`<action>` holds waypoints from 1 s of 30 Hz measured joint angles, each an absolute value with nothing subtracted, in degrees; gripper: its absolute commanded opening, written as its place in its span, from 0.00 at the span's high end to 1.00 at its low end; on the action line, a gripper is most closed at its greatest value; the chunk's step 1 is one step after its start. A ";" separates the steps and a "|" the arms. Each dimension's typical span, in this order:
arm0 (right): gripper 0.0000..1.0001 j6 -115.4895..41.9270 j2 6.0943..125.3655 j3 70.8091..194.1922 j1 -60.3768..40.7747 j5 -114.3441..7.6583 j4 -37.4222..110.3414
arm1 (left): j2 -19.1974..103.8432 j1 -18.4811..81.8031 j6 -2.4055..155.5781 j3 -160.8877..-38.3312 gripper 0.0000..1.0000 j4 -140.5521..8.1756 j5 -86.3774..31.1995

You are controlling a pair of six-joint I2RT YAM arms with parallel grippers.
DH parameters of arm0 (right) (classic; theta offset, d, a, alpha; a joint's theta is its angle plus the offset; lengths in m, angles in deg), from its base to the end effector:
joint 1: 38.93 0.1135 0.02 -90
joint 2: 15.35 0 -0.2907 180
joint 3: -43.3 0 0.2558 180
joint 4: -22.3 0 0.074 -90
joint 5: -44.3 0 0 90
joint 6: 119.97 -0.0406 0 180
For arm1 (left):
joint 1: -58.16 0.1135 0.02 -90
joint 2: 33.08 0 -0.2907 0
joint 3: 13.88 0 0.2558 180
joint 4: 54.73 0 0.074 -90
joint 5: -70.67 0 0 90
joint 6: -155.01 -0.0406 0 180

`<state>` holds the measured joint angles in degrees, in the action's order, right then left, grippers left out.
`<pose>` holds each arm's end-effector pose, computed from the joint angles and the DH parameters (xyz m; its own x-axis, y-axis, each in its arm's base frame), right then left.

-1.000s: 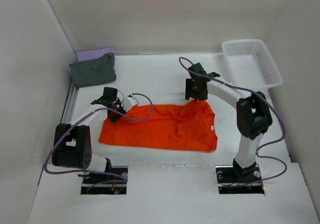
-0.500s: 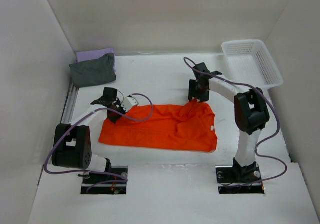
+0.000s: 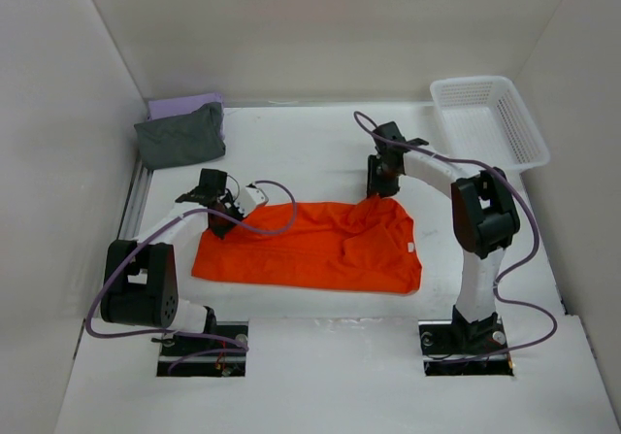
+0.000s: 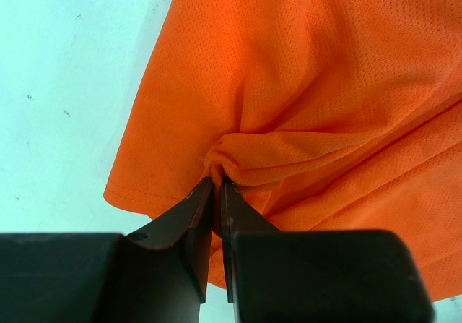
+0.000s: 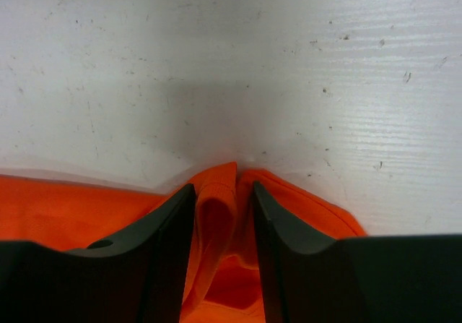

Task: Fold and stack the t-shirts
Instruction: Fold the other side of the tshirt into a rectangle

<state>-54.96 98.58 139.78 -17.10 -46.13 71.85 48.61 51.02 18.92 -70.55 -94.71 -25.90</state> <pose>0.3960 0.1590 0.1970 -0.9327 0.0814 -0.3512 0.0215 0.9850 0.1713 0.2555 -0.0367 0.1893 -0.5002 0.7839 -0.3678 0.7668 0.5983 0.2326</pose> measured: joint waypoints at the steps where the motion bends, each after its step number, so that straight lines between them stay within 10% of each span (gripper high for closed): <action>1: 0.57 -54.68 98.58 139.89 -17.10 -46.00 71.94 | 48.61 51.02 18.92 -70.55 0.93 -94.71 -25.90; 21: 0.59 -49.23 98.58 145.22 -14.48 -37.49 76.24 | 48.61 51.37 18.92 -70.55 0.93 -94.73 -25.79; 30: 1.00 -49.95 98.71 145.22 -14.48 -38.83 77.01 | 48.61 51.42 18.92 -70.55 0.93 -94.73 -25.79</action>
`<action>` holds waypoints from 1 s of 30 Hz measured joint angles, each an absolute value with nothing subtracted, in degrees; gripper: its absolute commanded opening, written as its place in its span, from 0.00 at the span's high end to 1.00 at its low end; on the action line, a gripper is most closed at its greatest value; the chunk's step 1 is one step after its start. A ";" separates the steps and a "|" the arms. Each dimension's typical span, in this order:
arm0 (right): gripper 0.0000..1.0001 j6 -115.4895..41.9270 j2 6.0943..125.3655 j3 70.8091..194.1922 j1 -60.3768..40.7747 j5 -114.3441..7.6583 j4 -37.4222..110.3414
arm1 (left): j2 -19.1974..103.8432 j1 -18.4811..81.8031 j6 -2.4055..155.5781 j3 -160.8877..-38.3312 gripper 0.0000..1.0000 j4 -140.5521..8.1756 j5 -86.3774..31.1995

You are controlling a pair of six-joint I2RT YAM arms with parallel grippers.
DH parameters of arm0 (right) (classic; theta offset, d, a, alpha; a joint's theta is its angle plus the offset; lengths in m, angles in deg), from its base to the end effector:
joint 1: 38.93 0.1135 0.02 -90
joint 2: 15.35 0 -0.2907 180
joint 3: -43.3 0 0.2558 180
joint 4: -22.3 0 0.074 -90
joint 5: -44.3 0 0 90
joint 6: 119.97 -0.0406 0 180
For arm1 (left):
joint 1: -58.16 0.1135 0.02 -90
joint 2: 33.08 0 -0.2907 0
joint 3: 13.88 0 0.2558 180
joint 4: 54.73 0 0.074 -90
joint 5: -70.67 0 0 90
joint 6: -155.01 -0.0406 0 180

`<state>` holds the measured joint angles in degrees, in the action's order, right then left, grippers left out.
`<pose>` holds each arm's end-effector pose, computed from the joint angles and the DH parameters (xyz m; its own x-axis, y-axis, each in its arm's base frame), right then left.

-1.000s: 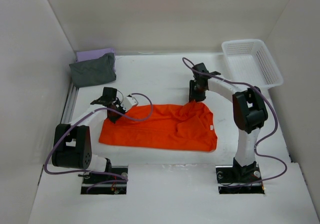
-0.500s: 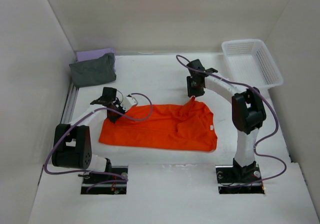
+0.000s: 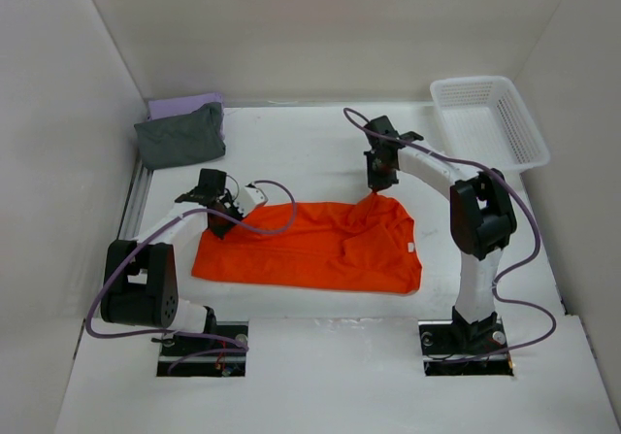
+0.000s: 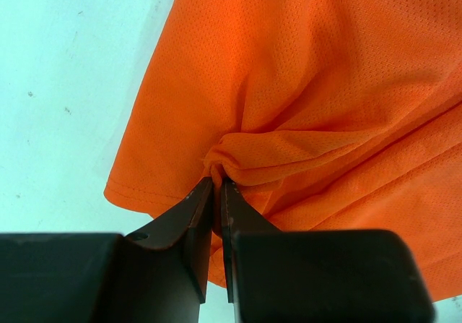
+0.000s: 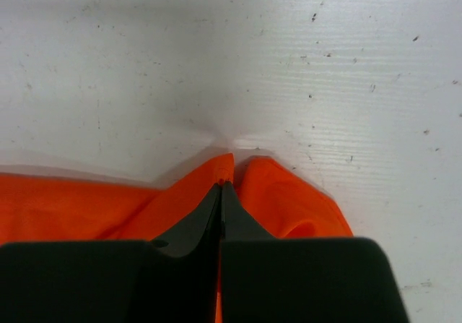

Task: Fold and stack the t-shirts
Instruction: Fold the other side of the tshirt into a rectangle

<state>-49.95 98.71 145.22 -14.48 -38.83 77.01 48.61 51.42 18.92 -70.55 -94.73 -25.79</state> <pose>0.3967 0.1750 0.2200 -0.9124 -0.0422 -0.4071 -0.0600 0.9977 0.0310 0.2557 -0.0348 0.1893 -0.5063 0.7807 -0.3664 0.7621 0.6039 0.2335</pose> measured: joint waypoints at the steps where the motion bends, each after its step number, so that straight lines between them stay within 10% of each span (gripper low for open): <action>1: 1.00 -50.11 98.69 145.22 -14.48 -38.98 77.01 | 48.61 51.51 18.92 -70.55 0.93 -94.71 -25.79; 17: 1.00 -54.87 90.71 142.12 -19.92 -40.16 72.66 | 61.31 59.15 21.94 -90.57 0.98 -82.34 -23.91; 30: 1.00 -64.93 67.32 112.79 -13.41 -42.70 68.70 | 51.34 60.14 12.98 -75.10 0.94 -84.46 -24.91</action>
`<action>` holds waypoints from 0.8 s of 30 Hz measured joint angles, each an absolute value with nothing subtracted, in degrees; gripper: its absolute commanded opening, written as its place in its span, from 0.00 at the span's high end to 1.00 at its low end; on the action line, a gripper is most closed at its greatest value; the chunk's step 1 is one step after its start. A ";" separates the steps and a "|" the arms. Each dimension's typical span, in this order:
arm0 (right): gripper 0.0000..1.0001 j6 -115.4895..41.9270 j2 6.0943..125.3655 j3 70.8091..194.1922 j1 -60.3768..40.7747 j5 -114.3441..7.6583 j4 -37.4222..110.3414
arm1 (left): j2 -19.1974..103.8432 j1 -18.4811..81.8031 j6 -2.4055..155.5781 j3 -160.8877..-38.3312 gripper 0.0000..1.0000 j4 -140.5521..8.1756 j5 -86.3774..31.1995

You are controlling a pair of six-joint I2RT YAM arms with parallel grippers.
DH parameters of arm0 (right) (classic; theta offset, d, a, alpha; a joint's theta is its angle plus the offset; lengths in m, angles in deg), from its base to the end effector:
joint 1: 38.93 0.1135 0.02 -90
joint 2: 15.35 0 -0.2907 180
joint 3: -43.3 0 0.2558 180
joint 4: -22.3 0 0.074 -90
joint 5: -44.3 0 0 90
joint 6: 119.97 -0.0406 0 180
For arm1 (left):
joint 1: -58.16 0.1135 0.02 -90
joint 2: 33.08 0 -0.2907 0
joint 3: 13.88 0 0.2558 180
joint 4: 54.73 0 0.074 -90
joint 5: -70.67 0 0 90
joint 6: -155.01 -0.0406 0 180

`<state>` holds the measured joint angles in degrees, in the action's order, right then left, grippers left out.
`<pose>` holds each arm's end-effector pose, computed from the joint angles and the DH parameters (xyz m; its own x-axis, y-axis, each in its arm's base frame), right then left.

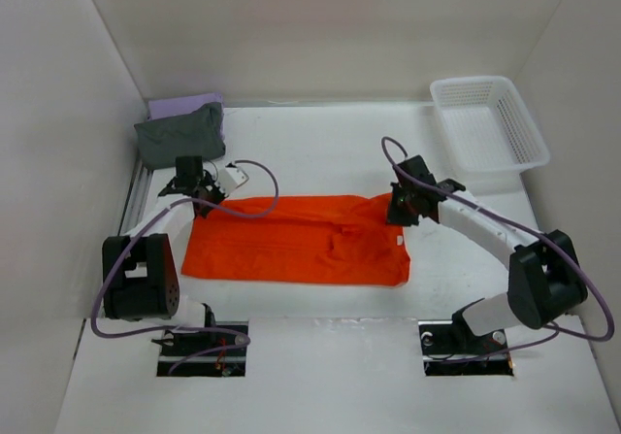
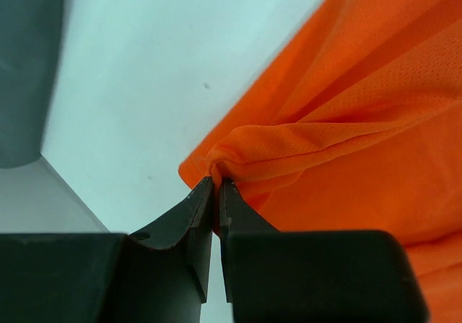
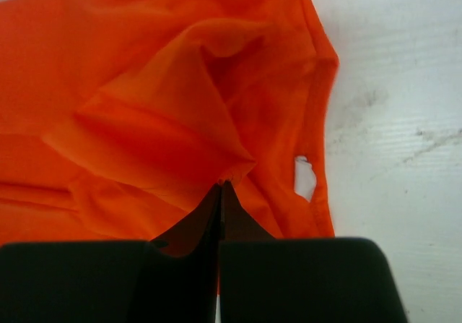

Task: Fold and stack the t-shirts
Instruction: Fold the other side of the tshirt into a rectangle

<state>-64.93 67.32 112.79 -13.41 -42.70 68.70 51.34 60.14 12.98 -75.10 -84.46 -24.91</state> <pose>0.2626 0.1230 0.2447 -0.8706 0.2185 -0.4408 0.1129 0.9608 0.2531 0.2958 0.0063 0.2108 -0.4715 0.7688 -0.4320 0.6435 0.6349 0.4275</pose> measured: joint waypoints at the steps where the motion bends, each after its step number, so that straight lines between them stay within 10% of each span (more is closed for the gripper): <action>1: 1.00 -65.63 67.17 111.15 -13.34 -43.02 68.29 | 50.99 60.36 12.01 -74.55 0.94 -84.78 -24.91; 12: 1.00 -69.08 64.09 106.93 -13.39 -45.76 66.43 | 50.86 60.88 8.65 -72.96 0.93 -85.24 -24.28; 24: 0.99 -70.57 67.21 105.86 -13.32 -47.83 62.69 | 50.38 62.13 1.72 -73.50 0.60 -95.82 -23.19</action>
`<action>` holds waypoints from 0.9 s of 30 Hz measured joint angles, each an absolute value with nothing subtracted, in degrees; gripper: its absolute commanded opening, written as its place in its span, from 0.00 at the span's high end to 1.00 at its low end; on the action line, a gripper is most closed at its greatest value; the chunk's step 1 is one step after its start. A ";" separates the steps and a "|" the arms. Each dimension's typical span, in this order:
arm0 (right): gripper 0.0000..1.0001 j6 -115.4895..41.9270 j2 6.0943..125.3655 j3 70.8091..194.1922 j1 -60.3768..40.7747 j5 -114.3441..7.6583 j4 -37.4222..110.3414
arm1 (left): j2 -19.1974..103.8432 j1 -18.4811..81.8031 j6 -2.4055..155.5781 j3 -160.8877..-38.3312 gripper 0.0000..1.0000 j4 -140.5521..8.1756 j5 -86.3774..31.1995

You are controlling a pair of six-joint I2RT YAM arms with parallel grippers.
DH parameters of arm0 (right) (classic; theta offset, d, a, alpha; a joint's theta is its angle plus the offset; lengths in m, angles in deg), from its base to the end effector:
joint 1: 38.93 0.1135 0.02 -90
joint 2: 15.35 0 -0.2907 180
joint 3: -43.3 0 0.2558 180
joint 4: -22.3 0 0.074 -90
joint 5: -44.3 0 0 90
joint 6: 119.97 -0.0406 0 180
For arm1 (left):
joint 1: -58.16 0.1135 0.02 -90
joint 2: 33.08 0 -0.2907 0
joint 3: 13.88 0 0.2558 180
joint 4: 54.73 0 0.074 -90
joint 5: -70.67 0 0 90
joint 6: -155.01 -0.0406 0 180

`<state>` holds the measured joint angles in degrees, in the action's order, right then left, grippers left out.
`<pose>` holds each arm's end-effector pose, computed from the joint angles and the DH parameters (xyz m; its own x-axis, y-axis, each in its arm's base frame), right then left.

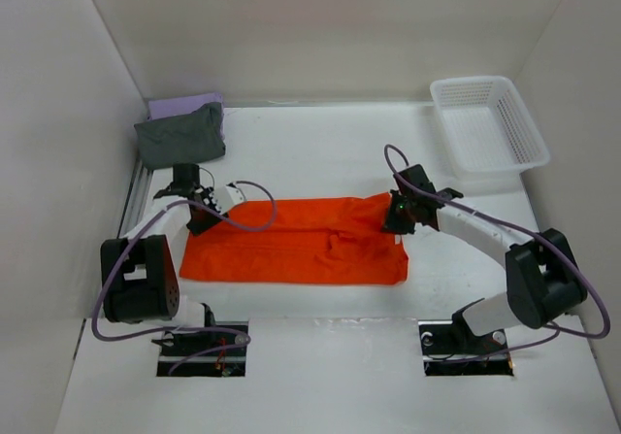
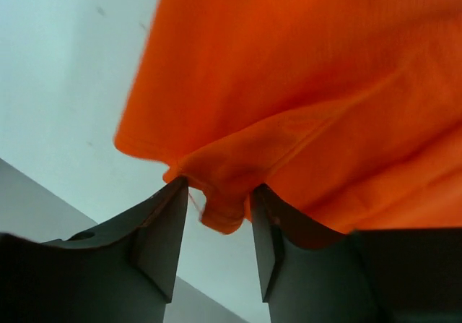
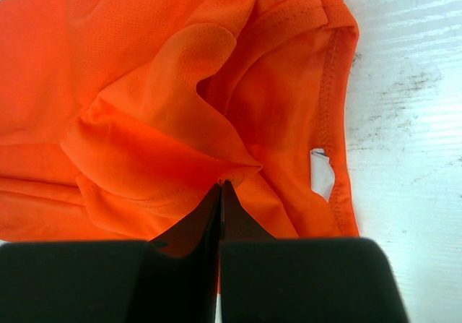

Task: Fold and stack the t-shirts
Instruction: Fold the other side of the tshirt into a rectangle

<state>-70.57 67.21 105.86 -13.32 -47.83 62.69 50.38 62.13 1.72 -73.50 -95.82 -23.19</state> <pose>0.2512 0.1221 0.2147 -0.8871 0.2959 -0.3541 0.1697 0.9227 0.3461 0.2689 0.0159 0.1952 -0.4424 0.8627 -0.2449 0.7889 0.5043 0.3511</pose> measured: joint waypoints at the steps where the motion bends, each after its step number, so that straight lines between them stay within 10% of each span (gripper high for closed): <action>1: 0.99 -70.54 67.32 105.86 -13.32 -47.90 62.43 | 50.33 62.72 1.33 -74.25 0.59 -97.74 -23.01; 7: 0.98 -70.50 68.04 105.90 -13.65 -49.36 60.75 | 47.80 60.77 1.89 -85.50 0.43 -104.30 -22.01; 18: 0.99 -69.91 77.46 111.10 -19.27 -53.34 56.16 | 53.11 19.00 17.02 -101.59 0.51 -99.19 -28.63; 27: 0.99 -69.93 79.06 111.48 -19.73 -55.77 53.30 | 58.44 12.53 21.46 -101.44 0.52 -102.29 -31.21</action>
<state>-69.93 79.06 111.48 -19.73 -55.77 53.30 58.44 12.53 21.46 -101.44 -102.29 -31.21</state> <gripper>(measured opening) 0.017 0.494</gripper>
